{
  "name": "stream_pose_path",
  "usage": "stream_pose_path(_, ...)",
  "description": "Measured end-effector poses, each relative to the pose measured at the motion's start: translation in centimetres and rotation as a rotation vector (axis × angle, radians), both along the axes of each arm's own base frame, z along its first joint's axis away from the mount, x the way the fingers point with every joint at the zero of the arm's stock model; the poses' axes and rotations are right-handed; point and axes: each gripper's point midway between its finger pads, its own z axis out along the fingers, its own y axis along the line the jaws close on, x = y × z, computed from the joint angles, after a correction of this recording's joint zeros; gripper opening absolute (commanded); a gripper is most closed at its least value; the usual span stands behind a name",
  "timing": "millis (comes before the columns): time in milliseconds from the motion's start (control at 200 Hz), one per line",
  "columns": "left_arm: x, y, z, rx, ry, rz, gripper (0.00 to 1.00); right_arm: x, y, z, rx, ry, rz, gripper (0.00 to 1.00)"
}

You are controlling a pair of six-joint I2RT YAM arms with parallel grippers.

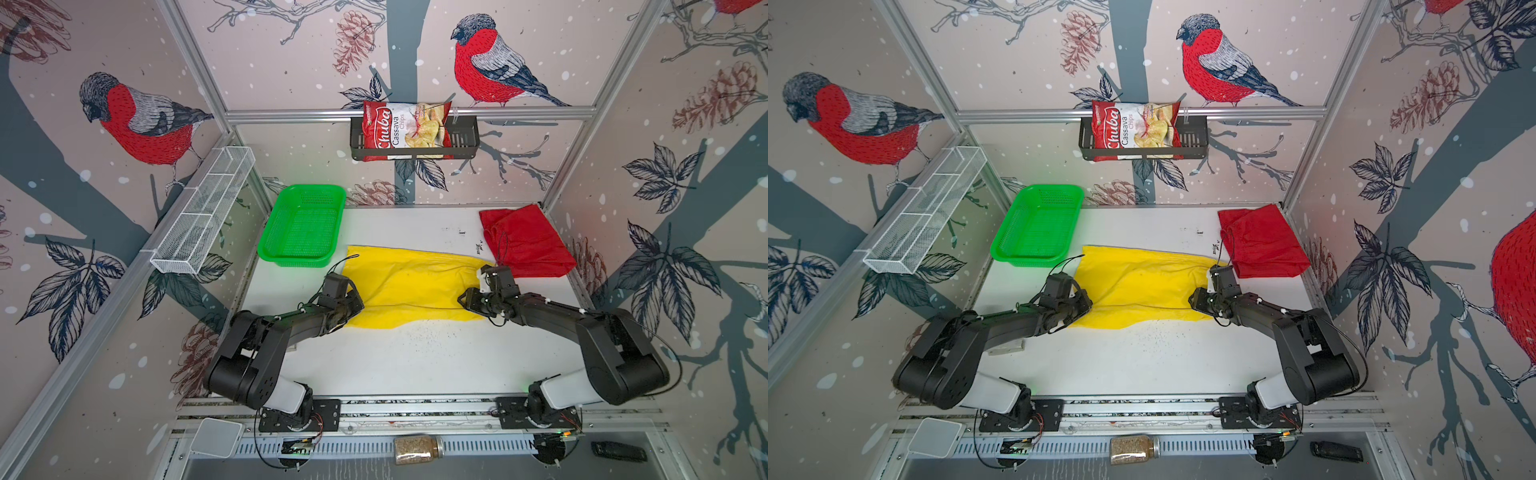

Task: Fold and stack the shorts
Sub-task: 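Reach the left gripper across the shorts toward the waistband end while the right holds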

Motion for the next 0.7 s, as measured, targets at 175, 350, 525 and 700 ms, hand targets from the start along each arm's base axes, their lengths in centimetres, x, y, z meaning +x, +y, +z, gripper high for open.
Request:
stream_pose_path(175,-0.9,3.5,0.9,0.083,0.013,0.114,0.18,-2.0,3.0,0.8,0.042,0.033,0.034,0.51)
stream_pose_path(350,-0.1,3.6,4.6,0.167,-0.034,0.055,0.41,1.4,3.5,7.0,0.078,-0.054,0.002,0.53)
stream_pose_path(525,2.4,-2.8,10.9,0.216,-0.241,-0.195,0.6,5.7,-1.6,11.9,0.104,-0.163,-0.097,0.54)
stream_pose_path(700,2.3,-11.7,12.7,0.308,-0.389,-0.527,0.65,6.7,-8.1,11.5,0.126,-0.137,-0.201,0.55)
